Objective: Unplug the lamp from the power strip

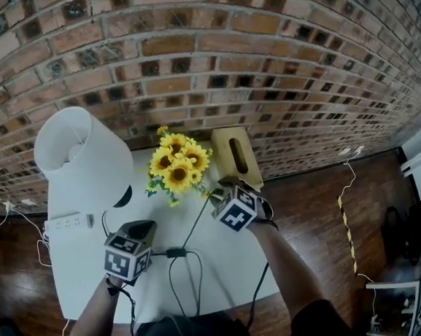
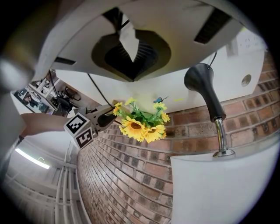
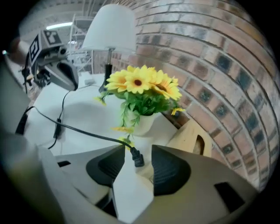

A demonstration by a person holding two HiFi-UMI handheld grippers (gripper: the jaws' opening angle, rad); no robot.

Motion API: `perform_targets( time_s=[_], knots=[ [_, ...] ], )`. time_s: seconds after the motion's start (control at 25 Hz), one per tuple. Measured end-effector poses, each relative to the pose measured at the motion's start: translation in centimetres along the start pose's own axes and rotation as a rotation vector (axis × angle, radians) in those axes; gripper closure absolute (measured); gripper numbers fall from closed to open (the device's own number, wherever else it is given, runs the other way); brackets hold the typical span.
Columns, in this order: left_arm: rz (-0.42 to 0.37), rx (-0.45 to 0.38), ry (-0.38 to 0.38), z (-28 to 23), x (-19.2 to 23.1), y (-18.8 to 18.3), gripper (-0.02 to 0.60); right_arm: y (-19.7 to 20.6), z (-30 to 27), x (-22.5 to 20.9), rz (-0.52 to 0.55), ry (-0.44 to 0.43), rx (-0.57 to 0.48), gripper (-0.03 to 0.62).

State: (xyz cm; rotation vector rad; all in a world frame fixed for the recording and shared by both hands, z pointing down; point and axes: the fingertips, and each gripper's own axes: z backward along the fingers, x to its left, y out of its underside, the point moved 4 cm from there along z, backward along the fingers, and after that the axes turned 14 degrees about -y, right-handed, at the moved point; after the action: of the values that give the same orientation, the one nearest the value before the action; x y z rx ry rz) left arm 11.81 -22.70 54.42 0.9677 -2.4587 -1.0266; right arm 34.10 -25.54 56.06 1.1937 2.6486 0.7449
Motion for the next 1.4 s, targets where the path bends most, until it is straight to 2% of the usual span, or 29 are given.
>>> perform_targets(
  time_s=[0.08, 0.24, 0.44, 0.52, 0.64, 0.68, 0.72, 0.84, 0.96, 1.04, 1.16, 1.24, 1.4],
  knots=[
    [-0.003, -0.006, -0.007, 0.1, -0.1, 0.0, 0.568, 0.2, 0.0, 0.2, 0.047, -0.001, 0.045, 0.396],
    [-0.003, -0.019, -0.013, 0.4, 0.0, 0.0, 0.568, -0.3, 0.5, 0.6, 0.036, -0.021, 0.02, 0.396],
    [0.016, -0.024, -0.023, 0.9, 0.2, 0.2, 0.568, -0.8, 1.2, 1.1, -0.061, -0.069, -0.058, 0.396],
    [0.029, -0.031, -0.029, 1.2, 0.3, 0.1, 0.568, -0.9, 1.4, 1.5, -0.106, -0.09, -0.104, 0.433],
    [0.037, -0.045, -0.03, 1.6, 0.2, -0.2, 0.568, -0.9, 1.8, 1.9, -0.117, -0.091, -0.132, 0.441],
    [0.034, -0.049, -0.033, 1.7, 0.1, -0.3, 0.568, -0.7, 2.0, 2.0, -0.129, -0.084, -0.139, 0.486],
    [0.03, -0.053, -0.036, 1.9, 0.0, -0.4, 0.568, -0.5, 2.1, 2.0, -0.152, -0.077, -0.146, 0.61],
    [0.018, -0.072, -0.042, 2.3, -0.3, -0.5, 0.568, 0.3, 2.5, 2.2, -0.218, -0.07, -0.159, 0.608],
    [0.018, -0.078, -0.051, 2.8, -0.4, -0.3, 0.568, 1.0, 2.7, 2.5, -0.237, -0.067, -0.181, 0.608],
    [0.015, -0.083, -0.041, 3.1, -0.6, -0.4, 0.568, 1.2, 3.1, 3.1, -0.291, -0.108, -0.198, 0.608],
    [-0.014, -0.111, -0.007, 3.8, -1.7, -0.8, 0.568, 1.2, 3.4, 4.3, -0.417, -0.238, -0.27, 0.609],
    [-0.025, -0.128, -0.015, 4.2, -2.0, -1.1, 0.568, 0.7, 3.9, 5.1, -0.414, -0.29, -0.313, 0.609],
    [-0.013, -0.151, -0.035, 5.0, -1.9, -2.1, 0.568, -0.7, 4.9, 6.2, -0.35, -0.335, -0.357, 0.608]
  ],
)
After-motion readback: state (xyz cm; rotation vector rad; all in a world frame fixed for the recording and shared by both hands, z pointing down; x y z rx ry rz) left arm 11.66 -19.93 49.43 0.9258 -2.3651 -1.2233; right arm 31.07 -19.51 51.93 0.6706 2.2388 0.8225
